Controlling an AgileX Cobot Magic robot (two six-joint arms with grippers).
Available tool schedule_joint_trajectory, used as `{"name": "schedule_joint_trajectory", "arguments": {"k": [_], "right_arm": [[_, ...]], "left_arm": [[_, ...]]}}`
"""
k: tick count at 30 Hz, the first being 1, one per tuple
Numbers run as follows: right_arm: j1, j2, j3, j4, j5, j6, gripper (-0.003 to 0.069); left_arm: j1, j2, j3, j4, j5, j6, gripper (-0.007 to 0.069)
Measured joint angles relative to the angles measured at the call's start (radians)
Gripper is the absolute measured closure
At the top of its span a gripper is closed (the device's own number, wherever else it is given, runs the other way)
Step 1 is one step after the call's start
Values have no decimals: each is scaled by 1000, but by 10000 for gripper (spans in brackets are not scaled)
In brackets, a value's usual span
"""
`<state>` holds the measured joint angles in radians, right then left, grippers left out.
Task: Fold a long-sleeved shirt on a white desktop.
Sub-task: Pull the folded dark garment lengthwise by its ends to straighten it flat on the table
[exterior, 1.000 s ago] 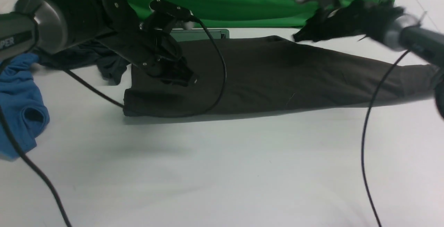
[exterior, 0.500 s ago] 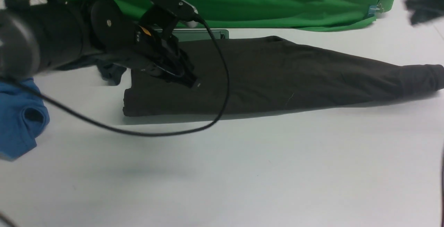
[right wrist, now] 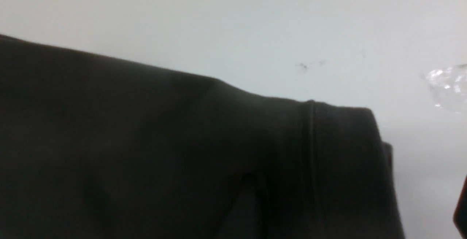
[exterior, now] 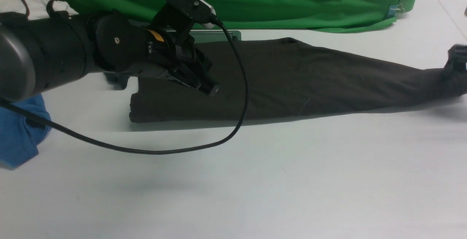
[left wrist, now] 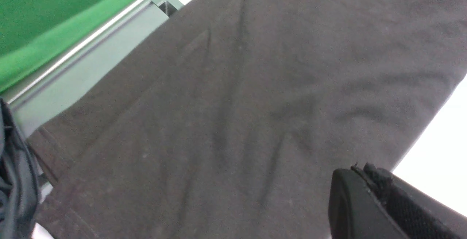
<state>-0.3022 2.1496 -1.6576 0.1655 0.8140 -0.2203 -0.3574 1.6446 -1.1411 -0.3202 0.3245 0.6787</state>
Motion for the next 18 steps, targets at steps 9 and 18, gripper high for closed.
{"name": "schedule_joint_trajectory", "arguments": {"k": [9,18], "right_arm": [[0,65,0,31,-32,-40,59],[-1,67,0,113,-6,-186,501]], "left_arm": [[0,0,0,0,34,0,608],[0,-7,1,20,85,37,608]]}}
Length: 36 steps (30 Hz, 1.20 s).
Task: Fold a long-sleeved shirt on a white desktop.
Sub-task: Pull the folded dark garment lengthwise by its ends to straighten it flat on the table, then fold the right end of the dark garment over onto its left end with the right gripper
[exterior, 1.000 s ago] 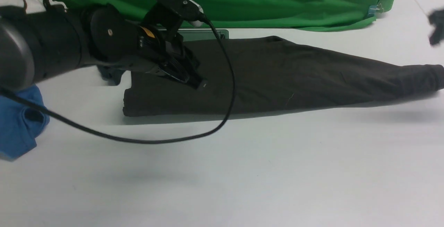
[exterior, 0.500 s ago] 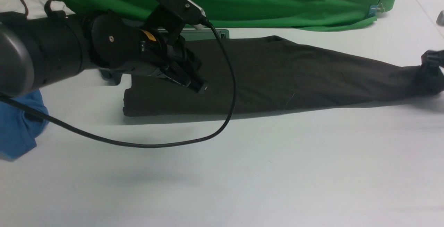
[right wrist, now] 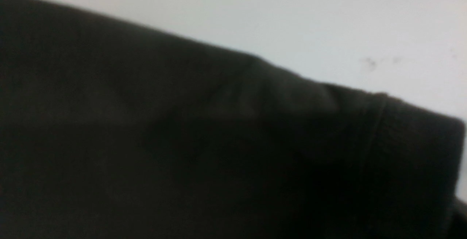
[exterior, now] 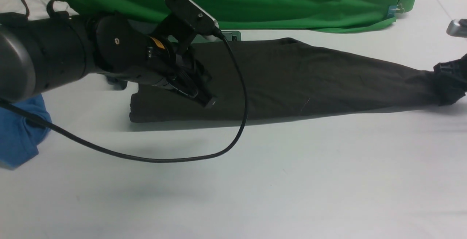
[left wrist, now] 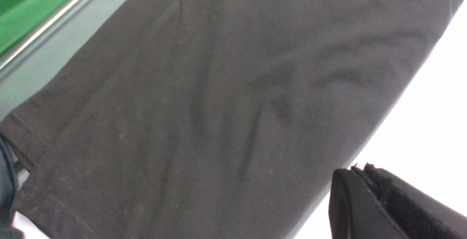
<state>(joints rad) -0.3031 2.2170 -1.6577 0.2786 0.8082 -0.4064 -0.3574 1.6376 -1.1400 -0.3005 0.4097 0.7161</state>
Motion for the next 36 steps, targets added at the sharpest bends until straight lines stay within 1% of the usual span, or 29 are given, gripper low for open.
{"name": "schedule_joint_trajectory", "arguments": {"k": [1,2,3,5,6,8,9,11,14,17,19,20,23,25,26,27,28,31,34,35,36], "right_arm": [[-1,-2,0,0,3,-1,525],[-6,-13,0,-7,28,-1,571],[-11,-27,1,-18,53,-2,579],[-25,-61,3,-51,106,7,579],[-47,-109,4,-93,150,34,579],[-65,-144,4,-124,176,57,579],[-98,-206,6,-165,204,89,579],[-133,-275,10,-196,226,110,579],[-172,-363,11,-217,244,126,579],[-167,-418,11,-186,251,131,579],[-124,-473,11,-108,243,125,579],[-120,-477,11,-93,239,123,579],[-15,-523,9,52,195,96,579],[26,-528,3,89,194,89,579],[70,-529,-10,131,191,85,579],[92,-529,-16,146,188,84,579],[144,-527,-28,167,181,84,579],[242,-511,-69,206,174,85,579],[321,-479,-112,230,172,93,579],[326,-477,-115,232,172,94,579],[363,-452,-137,237,173,101,579]], "left_arm": [[1,-1,0,5,0,0,608],[3,-13,0,20,2,-1,608],[10,-26,0,27,2,-9,608],[30,-45,0,35,1,-22,608],[55,-62,0,37,-3,-36,608],[73,-70,0,37,-7,-41,608],[97,-80,0,34,-20,-42,608],[127,-87,0,28,-33,-45,608],[163,-89,0,15,-50,-45,608],[185,-89,0,14,-57,-45,608],[204,-89,0,11,-73,-45,608],[205,-89,0,11,-76,-45,608],[209,-89,0,13,-95,-43,608],[209,-89,0,13,-96,-43,608],[209,-90,0,13,-97,-43,608],[209,-90,0,13,-99,-43,608],[209,-90,0,14,-101,-42,608],[209,-90,0,14,-105,-41,608],[209,-90,0,14,-107,-41,608],[209,-90,0,14,-107,-41,608],[209,-90,0,14,-108,-41,608]]}}
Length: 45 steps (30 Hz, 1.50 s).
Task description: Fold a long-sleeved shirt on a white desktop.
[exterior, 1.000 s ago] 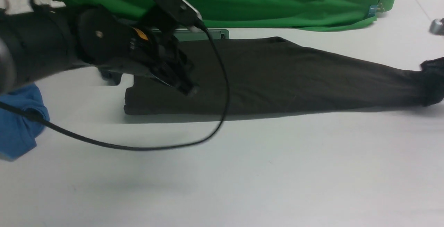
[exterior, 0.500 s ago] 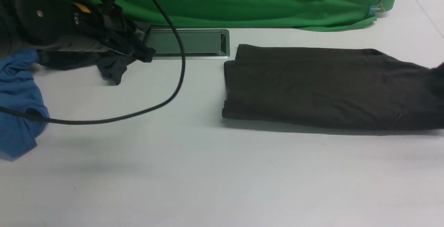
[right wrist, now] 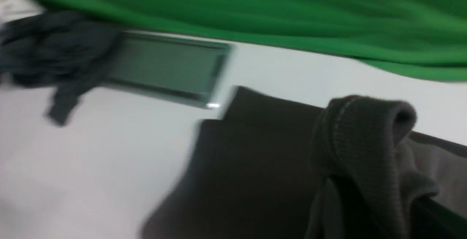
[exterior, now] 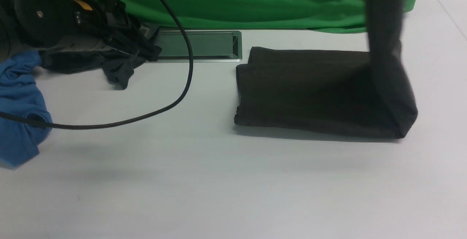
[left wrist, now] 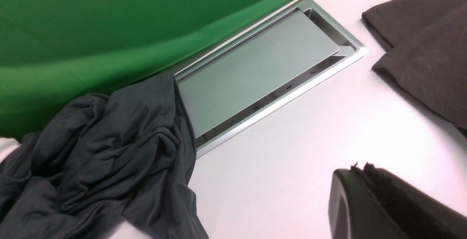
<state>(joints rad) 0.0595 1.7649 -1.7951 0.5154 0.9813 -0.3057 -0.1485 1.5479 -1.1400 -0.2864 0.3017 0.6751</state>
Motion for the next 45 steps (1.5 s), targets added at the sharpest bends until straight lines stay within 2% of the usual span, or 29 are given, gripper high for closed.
{"name": "schedule_joint_trajectory", "arguments": {"k": [6,16,19,21,23,24,25,27,30,34,36,37,38,40,44,45], "right_arm": [[109,119,-77,21,5,9,579],[198,249,-145,44,-5,36,569],[221,272,-145,58,-29,60,449],[228,273,-148,81,-34,62,312],[231,273,-154,91,-34,63,245],[231,270,-172,98,-17,63,156],[231,266,-184,100,-5,63,131],[222,252,-211,96,41,63,128],[199,217,-238,46,116,63,193],[163,163,-243,-138,205,68,377],[136,139,-210,-289,224,103,497],[133,135,-199,-300,223,107,518],[111,129,-160,-348,227,119,573],[88,128,-103,-378,216,127,610],[41,150,83,-391,43,138,638],[26,180,131,-392,-43,139,639]], "left_arm": [[0,0,0,0,0,-3,608],[0,0,0,-9,0,-4,608],[0,0,0,-34,-1,-4,608],[0,0,0,-51,-1,-3,608],[0,0,0,-62,-1,0,608],[0,0,0,-75,-3,0,608],[0,0,0,-87,-3,3,608],[0,0,0,-106,-4,7,608],[-10,0,0,-135,-5,30,608],[-71,3,-3,-145,-15,45,608],[-137,22,-29,-162,5,45,608],[-137,26,-33,-164,9,45,608],[-180,53,-66,-177,40,45,608],[-213,90,-109,-181,75,45,608],[-270,221,-250,-184,120,44,608],[-275,288,-305,-187,139,38,608]]}}
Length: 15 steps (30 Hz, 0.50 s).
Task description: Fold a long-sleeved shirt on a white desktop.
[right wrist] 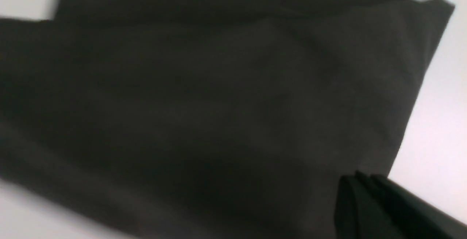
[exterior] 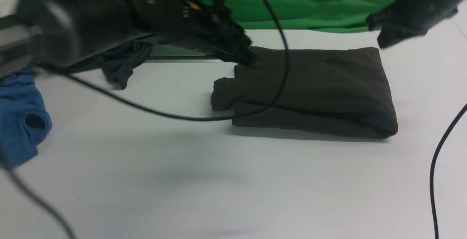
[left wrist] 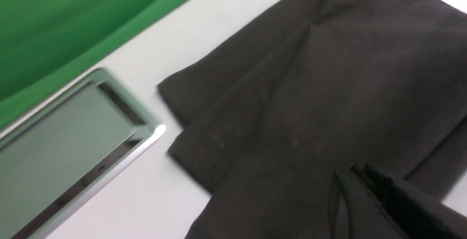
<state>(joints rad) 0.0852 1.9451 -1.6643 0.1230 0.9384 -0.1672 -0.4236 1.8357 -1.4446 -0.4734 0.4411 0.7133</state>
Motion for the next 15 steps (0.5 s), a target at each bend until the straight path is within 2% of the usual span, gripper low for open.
{"name": "schedule_joint_trajectory", "arguments": {"k": [3,8,15], "right_arm": [[-20,87,17,-1,-104,-1,640],[-26,249,-43,-1,-162,-22,640],[-26,384,-205,30,-176,-80,640]], "left_arm": [[-2,127,-112,-1,64,-16,608],[-2,277,-173,37,126,-68,608],[-2,341,-186,188,254,-233,608]]}}
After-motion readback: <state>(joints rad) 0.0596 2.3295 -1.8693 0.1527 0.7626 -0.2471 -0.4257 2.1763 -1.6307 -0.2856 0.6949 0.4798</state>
